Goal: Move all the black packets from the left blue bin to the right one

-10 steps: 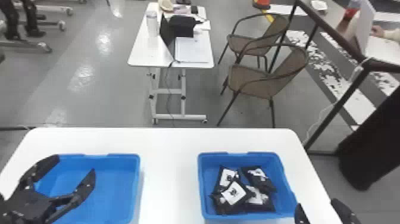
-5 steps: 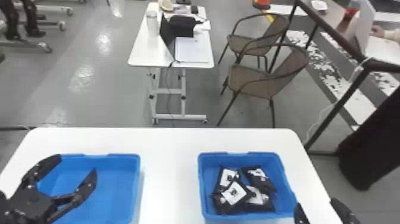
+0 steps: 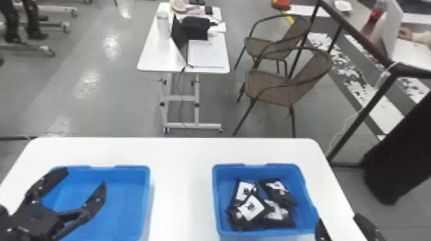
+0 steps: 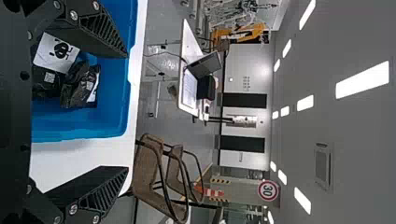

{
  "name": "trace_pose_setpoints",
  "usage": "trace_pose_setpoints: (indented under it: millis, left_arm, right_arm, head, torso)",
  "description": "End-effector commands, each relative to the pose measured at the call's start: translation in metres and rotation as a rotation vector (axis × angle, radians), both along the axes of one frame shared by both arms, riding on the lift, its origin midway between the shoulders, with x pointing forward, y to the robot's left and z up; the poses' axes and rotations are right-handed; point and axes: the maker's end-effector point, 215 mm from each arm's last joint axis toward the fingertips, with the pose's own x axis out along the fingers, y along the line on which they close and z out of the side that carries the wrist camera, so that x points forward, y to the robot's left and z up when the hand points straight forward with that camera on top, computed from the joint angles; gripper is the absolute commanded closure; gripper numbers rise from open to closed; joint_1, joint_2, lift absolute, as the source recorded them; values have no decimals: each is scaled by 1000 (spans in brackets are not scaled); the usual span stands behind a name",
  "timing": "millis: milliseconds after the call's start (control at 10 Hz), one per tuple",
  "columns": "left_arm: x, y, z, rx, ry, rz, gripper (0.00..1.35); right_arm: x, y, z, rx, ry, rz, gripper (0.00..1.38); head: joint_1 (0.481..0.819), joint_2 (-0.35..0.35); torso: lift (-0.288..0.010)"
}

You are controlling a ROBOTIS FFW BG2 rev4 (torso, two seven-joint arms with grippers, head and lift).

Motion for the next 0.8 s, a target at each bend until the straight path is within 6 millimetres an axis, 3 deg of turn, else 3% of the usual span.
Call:
trace_pose_setpoints:
  millis: [0,700]
  left_arm:
    - [1,0,0,-4,-1,-1,144]
    - [3,-6,-4,-21,7,-11,144]
  right_arm:
    - [-3,0,-5,11,12,-5,163]
    - [-2,2,-3,9,10,1,163]
  head:
    - [695,-122]
    - [695,-129]
  torso:
    - [0]
    - [0]
